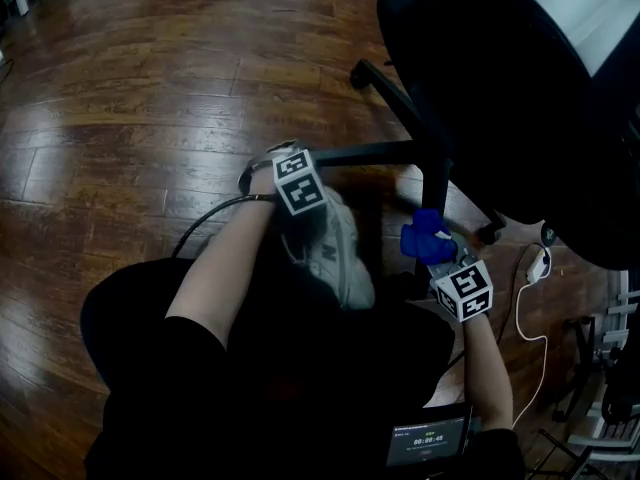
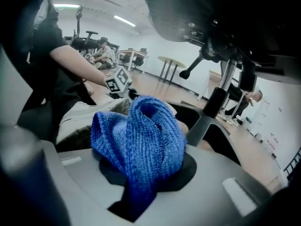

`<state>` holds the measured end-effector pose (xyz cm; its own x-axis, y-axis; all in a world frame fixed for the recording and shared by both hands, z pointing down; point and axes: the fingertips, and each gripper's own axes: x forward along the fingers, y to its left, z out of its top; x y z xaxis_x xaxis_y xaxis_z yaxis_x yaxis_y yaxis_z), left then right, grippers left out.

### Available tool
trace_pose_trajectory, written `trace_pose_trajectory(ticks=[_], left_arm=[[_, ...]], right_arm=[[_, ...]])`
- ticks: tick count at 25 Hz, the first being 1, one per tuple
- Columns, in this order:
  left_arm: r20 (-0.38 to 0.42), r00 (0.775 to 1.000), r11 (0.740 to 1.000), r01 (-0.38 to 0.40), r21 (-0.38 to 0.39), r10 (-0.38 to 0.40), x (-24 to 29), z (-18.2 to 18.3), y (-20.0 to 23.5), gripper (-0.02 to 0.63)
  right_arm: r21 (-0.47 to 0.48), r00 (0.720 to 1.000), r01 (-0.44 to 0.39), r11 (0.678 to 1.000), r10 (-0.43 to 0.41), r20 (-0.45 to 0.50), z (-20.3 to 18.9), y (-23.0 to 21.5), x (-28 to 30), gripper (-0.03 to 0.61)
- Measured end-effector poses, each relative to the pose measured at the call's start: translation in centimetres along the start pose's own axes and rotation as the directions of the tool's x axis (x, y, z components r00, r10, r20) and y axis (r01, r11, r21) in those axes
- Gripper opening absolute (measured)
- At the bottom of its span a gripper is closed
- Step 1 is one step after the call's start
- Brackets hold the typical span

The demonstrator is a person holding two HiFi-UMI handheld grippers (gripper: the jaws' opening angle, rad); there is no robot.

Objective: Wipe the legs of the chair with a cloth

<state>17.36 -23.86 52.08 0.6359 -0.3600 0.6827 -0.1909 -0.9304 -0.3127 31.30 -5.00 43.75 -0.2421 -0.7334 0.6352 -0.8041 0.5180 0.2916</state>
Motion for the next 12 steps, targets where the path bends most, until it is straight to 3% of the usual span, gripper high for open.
trace_pose_trajectory(ticks=[6,12], left_arm=[[0.001,1.000,1.000,-0.003,-0.013,0.003,0.0,0.1,0.0,0.149],[0.006,1.000,1.000,-0.007,-0.001,0.007,0.0,0.2,0.1,0.149]], right_arm=[[-0.051,0.998,-0.052,0.997,0.050,-0.047,-2.1,3.4,-1.7,0.078],[-0.047,1.000,0.002,0.999,-0.002,-0.010,-0.4,0.1,0.3,0.078]])
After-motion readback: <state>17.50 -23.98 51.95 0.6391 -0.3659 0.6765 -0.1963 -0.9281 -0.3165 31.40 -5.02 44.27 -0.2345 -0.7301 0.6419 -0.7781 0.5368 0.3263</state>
